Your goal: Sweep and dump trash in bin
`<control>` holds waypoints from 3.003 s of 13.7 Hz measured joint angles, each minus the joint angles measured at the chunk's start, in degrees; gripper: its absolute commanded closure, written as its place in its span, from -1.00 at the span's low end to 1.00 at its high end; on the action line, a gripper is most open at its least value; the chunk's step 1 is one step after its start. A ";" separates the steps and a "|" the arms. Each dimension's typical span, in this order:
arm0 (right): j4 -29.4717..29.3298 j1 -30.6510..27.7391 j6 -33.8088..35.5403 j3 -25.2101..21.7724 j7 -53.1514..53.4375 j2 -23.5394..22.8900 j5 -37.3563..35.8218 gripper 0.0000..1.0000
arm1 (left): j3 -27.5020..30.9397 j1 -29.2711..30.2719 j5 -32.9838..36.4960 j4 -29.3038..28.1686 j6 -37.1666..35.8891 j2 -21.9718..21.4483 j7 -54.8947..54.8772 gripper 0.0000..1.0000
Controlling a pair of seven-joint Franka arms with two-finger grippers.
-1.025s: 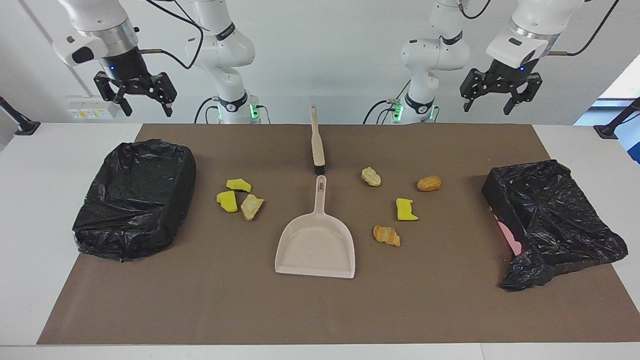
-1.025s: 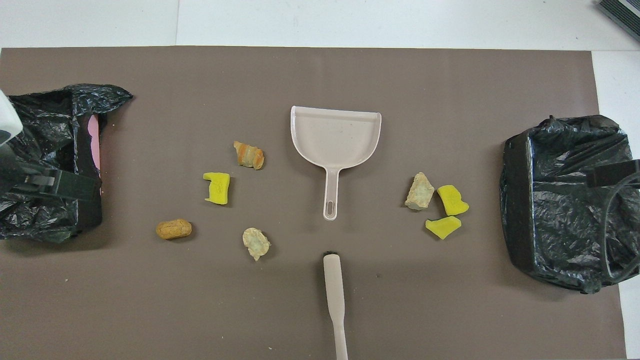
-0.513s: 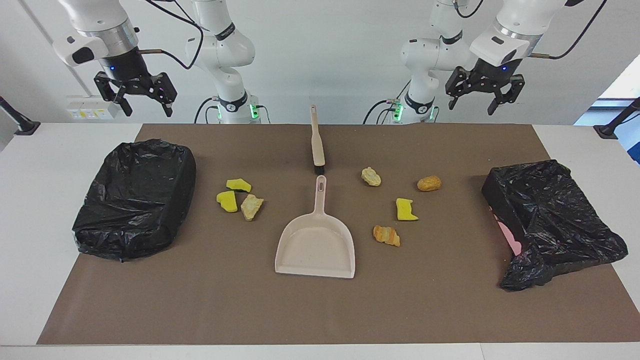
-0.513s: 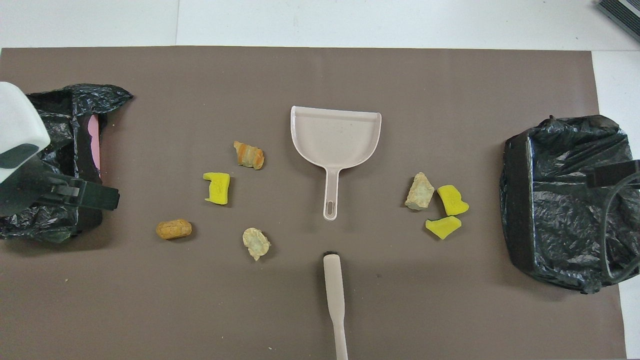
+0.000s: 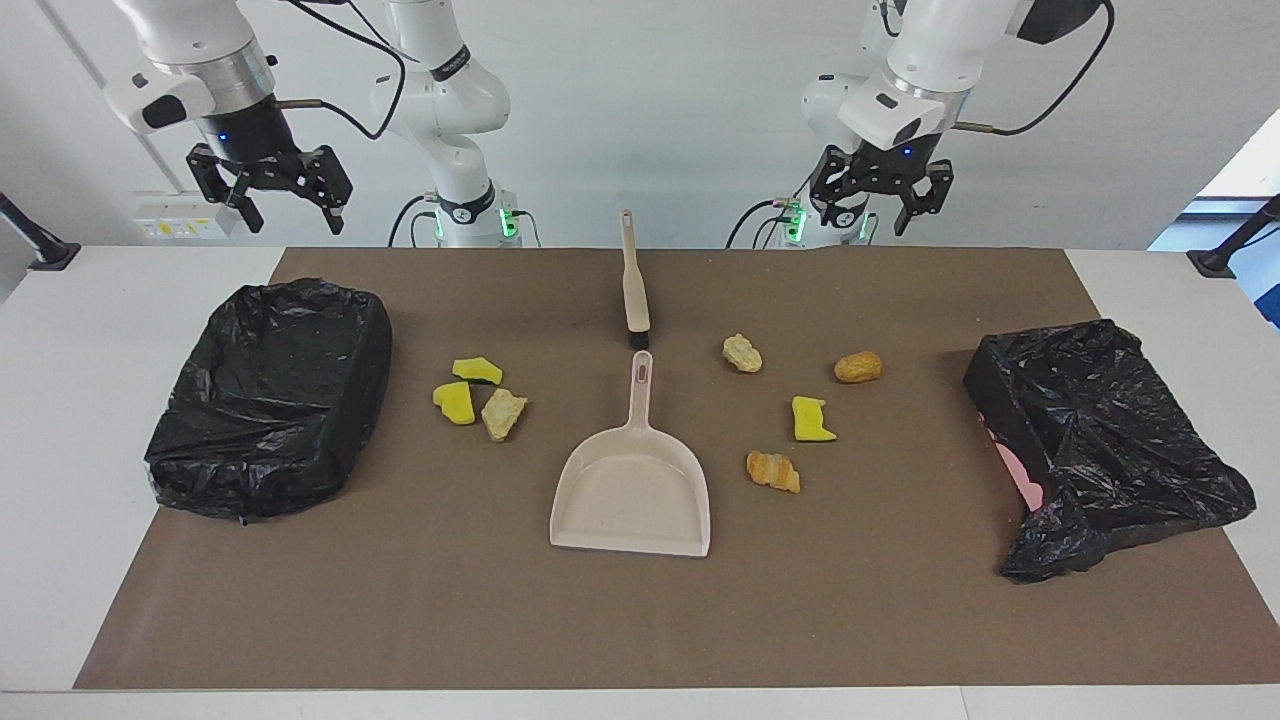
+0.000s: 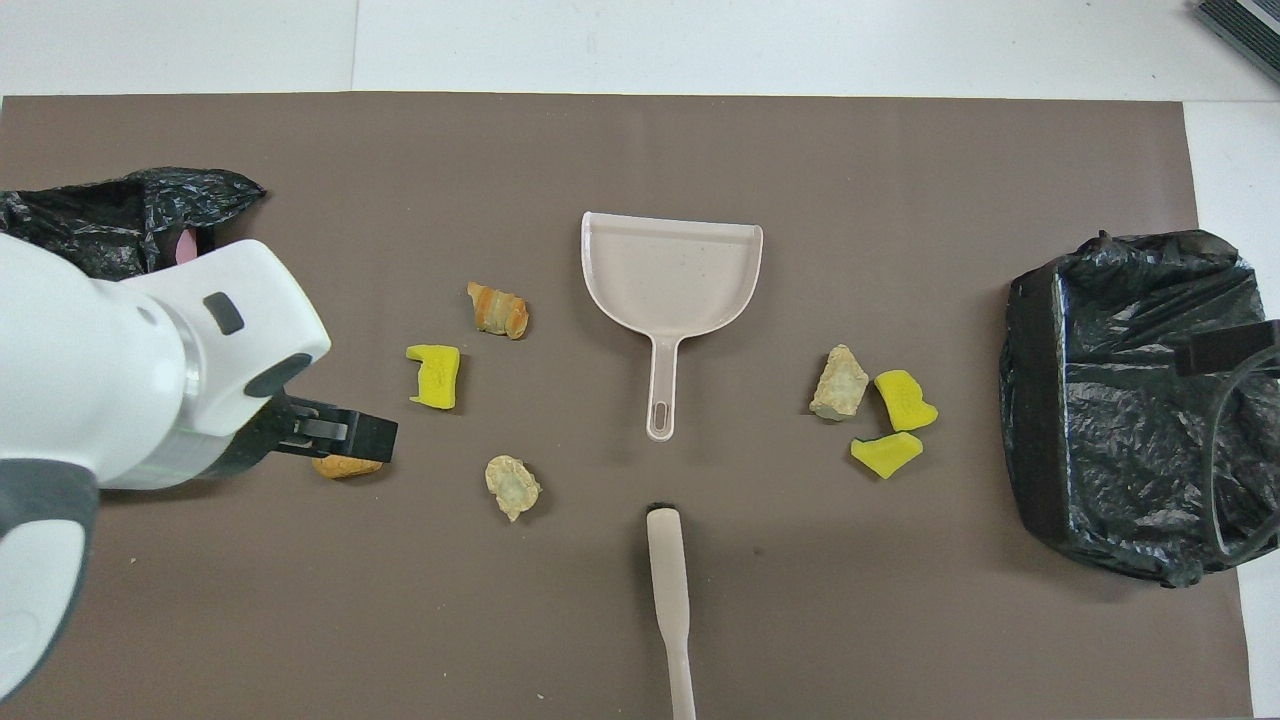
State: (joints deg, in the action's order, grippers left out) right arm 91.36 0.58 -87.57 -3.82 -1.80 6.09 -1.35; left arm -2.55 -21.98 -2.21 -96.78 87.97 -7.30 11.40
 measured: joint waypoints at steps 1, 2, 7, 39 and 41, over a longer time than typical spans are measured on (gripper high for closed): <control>0.01 -0.02 0.02 0.00 0.00 0.00 0.00 -1.00 | -0.02 -1.60 0.00 -1.13 0.73 -0.11 1.83 -1.00; 0.05 -0.02 0.08 0.00 -0.01 0.00 0.00 -1.00 | -0.04 -3.26 -0.01 -2.24 1.40 -0.15 3.73 -1.00; 0.45 -0.06 0.21 0.00 -0.02 0.29 0.00 -1.00 | -0.26 -9.96 -0.04 -7.73 7.99 -0.41 11.86 -1.00; 12.79 -0.27 -2.18 0.07 -0.38 3.13 0.05 -1.00 | -0.18 -44.04 -3.15 -34.54 41.79 8.75 46.98 -0.61; 12.85 -0.27 -2.18 0.07 -0.38 3.14 0.05 -1.00 | 0.39 -44.01 -3.15 -34.21 41.96 8.69 47.01 0.28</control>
State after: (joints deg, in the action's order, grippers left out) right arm 104.22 0.30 -89.76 -3.75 -2.18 9.23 -1.30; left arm -2.16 -66.00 -5.36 -130.99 129.93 1.39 58.40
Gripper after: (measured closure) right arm 0.000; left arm 0.075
